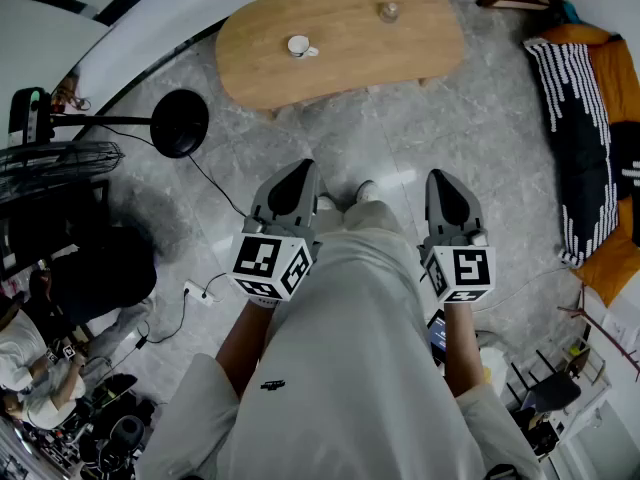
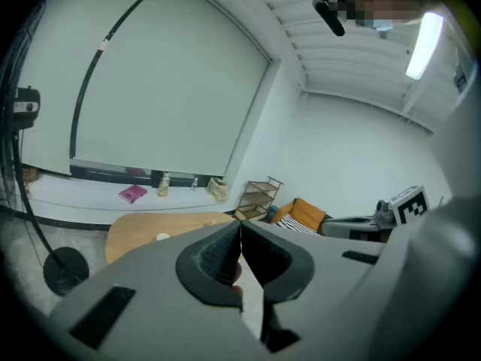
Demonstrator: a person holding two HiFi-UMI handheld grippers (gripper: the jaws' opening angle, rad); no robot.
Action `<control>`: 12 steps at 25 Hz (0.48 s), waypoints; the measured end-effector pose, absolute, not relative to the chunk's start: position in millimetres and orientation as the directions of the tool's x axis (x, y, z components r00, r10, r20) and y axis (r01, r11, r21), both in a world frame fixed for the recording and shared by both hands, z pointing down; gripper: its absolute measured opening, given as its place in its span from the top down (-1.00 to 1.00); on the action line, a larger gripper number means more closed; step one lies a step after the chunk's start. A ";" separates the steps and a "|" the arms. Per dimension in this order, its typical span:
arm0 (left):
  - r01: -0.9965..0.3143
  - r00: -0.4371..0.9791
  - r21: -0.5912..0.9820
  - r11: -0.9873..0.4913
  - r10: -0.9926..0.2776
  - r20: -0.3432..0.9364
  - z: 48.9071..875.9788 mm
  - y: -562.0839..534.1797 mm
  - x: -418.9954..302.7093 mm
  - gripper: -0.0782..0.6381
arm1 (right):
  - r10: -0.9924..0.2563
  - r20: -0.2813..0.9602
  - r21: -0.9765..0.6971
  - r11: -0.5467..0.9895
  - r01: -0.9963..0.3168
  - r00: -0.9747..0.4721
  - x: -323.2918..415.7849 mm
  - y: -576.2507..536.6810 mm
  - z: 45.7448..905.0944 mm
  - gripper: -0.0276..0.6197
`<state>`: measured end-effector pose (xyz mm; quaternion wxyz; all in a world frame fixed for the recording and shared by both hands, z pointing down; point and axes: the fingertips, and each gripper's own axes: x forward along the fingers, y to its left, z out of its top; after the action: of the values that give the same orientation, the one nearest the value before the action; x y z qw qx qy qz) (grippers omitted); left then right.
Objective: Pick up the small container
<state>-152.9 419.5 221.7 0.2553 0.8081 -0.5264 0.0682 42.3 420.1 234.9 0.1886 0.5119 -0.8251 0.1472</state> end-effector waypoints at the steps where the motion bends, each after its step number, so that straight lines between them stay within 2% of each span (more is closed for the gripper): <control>1: -0.885 0.438 0.335 -0.322 -0.818 0.372 218.4 417.5 -139.1 0.73 | -0.795 0.451 -0.018 0.447 -0.894 -0.406 48.4 418.3 231.0 0.90; 8: -0.878 0.463 0.307 -0.368 -0.815 0.347 194.1 421.0 -66.8 0.73 | -0.828 0.375 0.015 0.456 -0.890 -0.418 96.9 420.4 196.0 0.90; 12: -0.874 0.477 0.280 -0.398 -0.811 0.338 187.2 417.7 -34.2 0.73 | -0.837 0.336 -0.026 0.450 -0.893 -0.432 125.5 419.1 187.2 0.90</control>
<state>-34.2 417.7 187.2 0.2130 0.8327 -0.5058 0.0736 125.5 419.1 187.2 0.1387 0.5147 -0.8402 0.1002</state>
